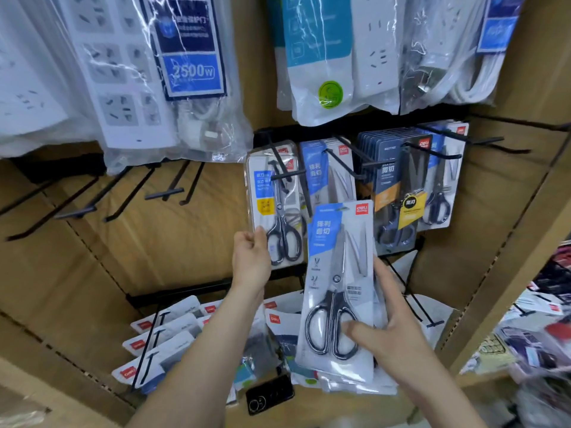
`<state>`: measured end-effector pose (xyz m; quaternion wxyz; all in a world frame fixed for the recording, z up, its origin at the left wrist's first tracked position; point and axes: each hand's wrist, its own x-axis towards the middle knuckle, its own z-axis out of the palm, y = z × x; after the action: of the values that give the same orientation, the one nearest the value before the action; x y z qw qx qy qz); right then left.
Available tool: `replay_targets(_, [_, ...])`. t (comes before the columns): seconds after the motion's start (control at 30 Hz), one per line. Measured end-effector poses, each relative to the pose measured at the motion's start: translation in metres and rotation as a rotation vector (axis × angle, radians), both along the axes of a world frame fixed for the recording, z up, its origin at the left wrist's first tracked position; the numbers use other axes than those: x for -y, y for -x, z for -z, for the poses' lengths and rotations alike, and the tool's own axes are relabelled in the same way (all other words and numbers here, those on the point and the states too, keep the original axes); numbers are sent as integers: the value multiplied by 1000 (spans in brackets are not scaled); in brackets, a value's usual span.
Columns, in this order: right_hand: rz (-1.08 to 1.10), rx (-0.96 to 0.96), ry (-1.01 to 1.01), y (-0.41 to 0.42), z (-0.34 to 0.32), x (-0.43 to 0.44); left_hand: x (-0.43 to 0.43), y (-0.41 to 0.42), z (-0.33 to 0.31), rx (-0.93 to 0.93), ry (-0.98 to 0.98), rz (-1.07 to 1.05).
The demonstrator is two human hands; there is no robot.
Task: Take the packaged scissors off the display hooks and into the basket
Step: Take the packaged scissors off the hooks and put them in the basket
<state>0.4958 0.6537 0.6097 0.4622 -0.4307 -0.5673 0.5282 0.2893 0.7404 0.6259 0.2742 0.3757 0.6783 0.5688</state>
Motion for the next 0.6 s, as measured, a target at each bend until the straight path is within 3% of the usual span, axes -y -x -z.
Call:
replay_targets(0.23, [-44, 172, 59, -1, -18, -22, -49, 23, 9, -396, 193, 106])
replay_targets(0.43, [-28, 93, 15, -3, -19, -28, -58, 37, 4, -249, 173, 43])
replay_targets(0.53, [-51, 74, 38, -5, -12, -29, -35, 33, -5, -168, 39, -41])
replay_targets(0.6, [-72, 41, 26, -5, -8, -28, -6, 18, -11, -43, -53, 48])
